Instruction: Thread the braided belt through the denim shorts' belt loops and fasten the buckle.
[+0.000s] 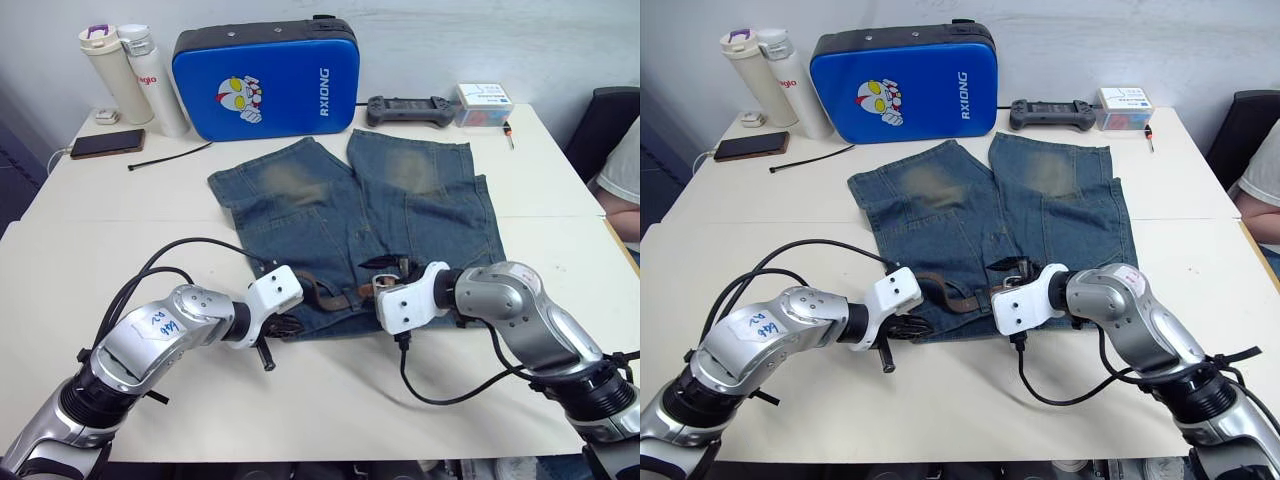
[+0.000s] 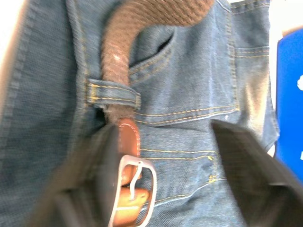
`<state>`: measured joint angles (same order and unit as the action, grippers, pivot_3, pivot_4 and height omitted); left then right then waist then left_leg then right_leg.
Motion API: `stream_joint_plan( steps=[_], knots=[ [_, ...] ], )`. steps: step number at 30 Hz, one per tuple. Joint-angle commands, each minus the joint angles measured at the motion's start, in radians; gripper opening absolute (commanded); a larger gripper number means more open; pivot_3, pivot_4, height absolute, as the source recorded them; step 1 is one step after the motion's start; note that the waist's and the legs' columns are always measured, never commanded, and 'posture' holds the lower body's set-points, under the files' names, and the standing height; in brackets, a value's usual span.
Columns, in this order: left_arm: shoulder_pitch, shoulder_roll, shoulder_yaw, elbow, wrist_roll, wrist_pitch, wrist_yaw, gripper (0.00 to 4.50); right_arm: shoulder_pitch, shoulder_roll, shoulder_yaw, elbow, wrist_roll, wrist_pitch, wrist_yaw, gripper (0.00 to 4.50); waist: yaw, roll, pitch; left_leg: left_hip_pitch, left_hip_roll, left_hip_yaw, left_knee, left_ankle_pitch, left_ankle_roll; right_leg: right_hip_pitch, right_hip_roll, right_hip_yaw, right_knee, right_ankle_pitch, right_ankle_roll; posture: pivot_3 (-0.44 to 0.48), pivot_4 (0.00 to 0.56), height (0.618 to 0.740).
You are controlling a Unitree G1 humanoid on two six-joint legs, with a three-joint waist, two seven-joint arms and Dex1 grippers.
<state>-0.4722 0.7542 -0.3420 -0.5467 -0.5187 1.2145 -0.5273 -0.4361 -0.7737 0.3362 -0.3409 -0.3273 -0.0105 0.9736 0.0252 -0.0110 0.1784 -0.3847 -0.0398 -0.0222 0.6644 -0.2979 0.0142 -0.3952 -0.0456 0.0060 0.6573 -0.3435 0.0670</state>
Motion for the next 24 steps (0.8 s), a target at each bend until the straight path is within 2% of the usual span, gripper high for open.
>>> stream_joint_plan(
  steps=[1, 24],
  knots=[
    [0.025, -0.011, -0.028, 0.001, 0.020, 0.030, 0.009, 0.00, 0.012, 0.000, -0.021, -0.044, 0.006, 0.028, 0.005, 3.93, 0.000, 0.000, 0.000, 0.000, 0.000, 0.000, 0.000, 0.000, 0.000, 0.000, 0.000, 0.000, 0.000, 0.000, 0.000, 0.000, 0.150, 0.740],
    [0.020, -0.026, -0.016, -0.011, 0.037, 0.061, 0.008, 0.00, -0.100, 0.107, 0.031, 0.109, -0.151, -0.028, -0.109, 3.93, -0.002, 0.000, 0.000, 0.000, 0.000, 0.000, 0.000, 0.000, 0.000, 0.000, 0.000, 0.000, 0.000, 0.000, 0.000, 0.000, 0.150, 0.740]
  ],
)
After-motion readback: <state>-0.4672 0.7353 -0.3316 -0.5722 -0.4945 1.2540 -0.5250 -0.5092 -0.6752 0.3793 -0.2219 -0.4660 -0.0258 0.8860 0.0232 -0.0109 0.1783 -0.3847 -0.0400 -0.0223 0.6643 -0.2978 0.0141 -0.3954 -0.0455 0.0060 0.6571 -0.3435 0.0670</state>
